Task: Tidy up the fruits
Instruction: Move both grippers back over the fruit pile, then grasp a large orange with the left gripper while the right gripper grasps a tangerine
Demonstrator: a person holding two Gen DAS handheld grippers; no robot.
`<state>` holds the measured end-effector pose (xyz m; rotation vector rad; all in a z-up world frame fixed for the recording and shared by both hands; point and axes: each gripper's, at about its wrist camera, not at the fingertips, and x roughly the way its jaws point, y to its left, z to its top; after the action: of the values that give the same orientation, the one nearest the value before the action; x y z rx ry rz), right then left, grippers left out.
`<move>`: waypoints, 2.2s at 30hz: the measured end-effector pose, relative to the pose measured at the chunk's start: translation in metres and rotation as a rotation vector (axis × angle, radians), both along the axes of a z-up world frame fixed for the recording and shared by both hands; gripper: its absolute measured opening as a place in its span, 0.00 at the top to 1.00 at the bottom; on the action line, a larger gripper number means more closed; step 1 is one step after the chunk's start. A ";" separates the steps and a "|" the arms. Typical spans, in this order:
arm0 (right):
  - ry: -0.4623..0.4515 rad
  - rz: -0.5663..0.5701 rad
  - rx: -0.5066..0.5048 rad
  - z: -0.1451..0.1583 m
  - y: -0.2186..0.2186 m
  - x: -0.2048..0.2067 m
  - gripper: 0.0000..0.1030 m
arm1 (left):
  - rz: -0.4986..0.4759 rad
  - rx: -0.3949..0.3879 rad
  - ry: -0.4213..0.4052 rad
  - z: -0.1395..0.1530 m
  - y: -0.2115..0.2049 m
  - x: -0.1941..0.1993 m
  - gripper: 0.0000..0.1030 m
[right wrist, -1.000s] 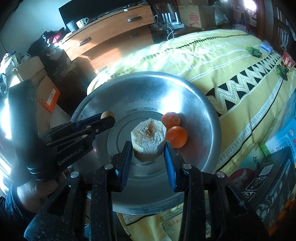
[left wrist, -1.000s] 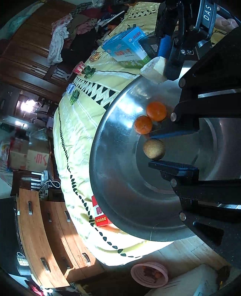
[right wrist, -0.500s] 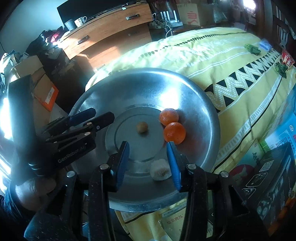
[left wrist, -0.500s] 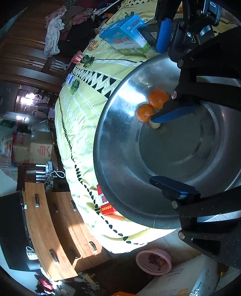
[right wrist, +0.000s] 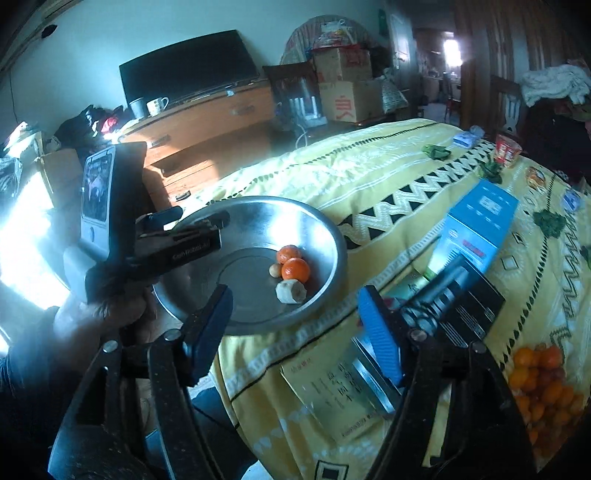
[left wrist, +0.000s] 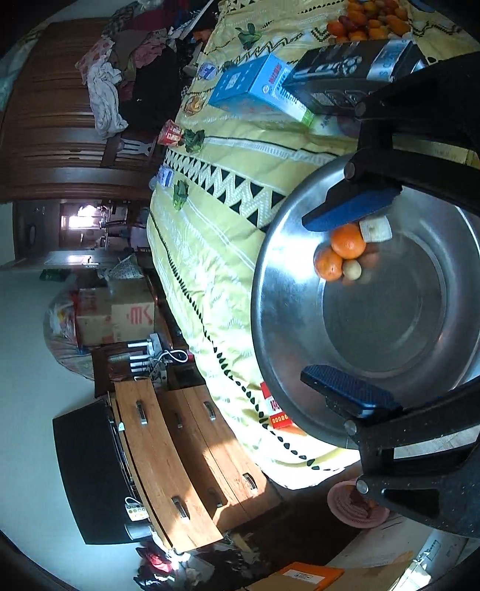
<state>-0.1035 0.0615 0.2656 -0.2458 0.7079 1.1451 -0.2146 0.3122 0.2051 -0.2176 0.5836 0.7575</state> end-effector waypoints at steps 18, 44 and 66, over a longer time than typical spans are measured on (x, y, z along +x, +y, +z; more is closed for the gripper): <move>0.152 -0.645 -0.027 -0.068 -0.249 0.054 0.31 | -0.838 -0.103 -0.057 0.007 -0.266 0.115 0.26; 0.266 -0.697 0.035 -0.118 -0.316 0.090 0.31 | -1.079 -0.353 0.300 -0.179 -0.361 0.237 0.58; 0.285 -0.741 -0.135 -0.175 -0.279 0.156 0.55 | -1.017 -0.394 0.230 -0.171 -0.333 0.218 0.59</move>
<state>0.0528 -0.2175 0.0908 0.0759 1.0194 0.4244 0.0036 -0.0207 0.0345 -0.1639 0.9450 -0.3298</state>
